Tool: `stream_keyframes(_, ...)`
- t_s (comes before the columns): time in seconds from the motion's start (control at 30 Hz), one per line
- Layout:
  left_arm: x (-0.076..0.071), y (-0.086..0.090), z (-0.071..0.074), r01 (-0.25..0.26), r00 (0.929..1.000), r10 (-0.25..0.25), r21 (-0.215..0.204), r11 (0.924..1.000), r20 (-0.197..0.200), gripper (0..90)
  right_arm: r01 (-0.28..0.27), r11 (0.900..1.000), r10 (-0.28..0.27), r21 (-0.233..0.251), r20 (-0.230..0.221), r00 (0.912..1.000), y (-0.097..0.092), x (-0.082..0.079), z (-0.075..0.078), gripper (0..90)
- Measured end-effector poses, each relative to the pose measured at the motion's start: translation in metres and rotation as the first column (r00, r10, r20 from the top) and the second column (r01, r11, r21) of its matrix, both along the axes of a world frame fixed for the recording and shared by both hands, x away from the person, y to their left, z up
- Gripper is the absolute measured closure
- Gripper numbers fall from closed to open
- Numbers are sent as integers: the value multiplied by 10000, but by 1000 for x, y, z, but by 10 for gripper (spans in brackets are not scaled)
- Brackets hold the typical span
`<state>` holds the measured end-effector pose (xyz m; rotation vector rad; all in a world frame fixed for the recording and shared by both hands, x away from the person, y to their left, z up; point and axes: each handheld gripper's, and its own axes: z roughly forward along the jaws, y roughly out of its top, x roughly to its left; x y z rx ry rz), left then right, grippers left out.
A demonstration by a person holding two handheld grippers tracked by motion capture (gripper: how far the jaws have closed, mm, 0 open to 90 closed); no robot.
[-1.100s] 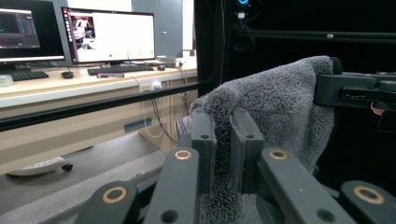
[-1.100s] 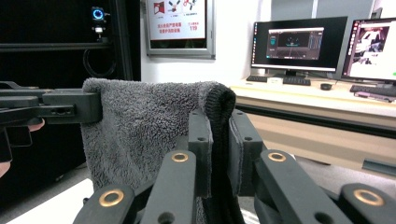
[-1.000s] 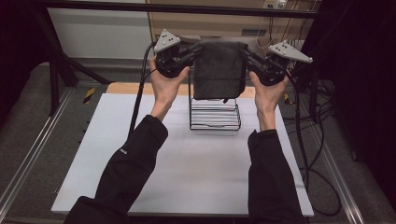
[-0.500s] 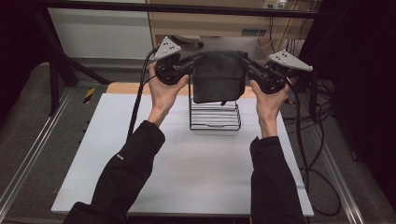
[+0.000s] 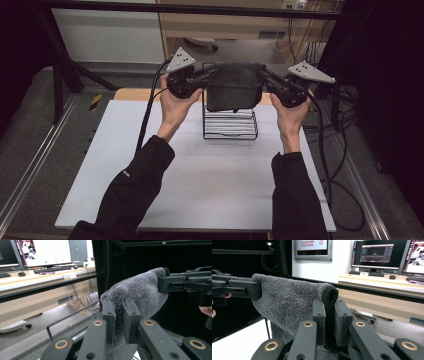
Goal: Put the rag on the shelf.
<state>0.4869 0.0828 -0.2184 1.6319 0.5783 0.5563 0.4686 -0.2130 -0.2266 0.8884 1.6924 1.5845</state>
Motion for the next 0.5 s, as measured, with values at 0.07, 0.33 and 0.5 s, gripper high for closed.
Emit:
stream_keyframes(0.07, -2, 0, -2, 12, 10000, -12, 33, 10000, -37, 811, -40, 10000, 40, -83, -40, 10000, 0, -2, -2, 815)
stream_keyframes(0.33, -11, 4, -11, 207, 9976, -190, 243, 9995, -661, 802, -378, 9988, 366, -326, -374, 9986, -1, -10, -7, 812)
stream_keyframes(0.5, -14, 3, -12, 246, 9974, -203, 625, 9977, -688, 796, -652, 9973, 629, -351, -637, 9960, -4, -12, -13, 812)
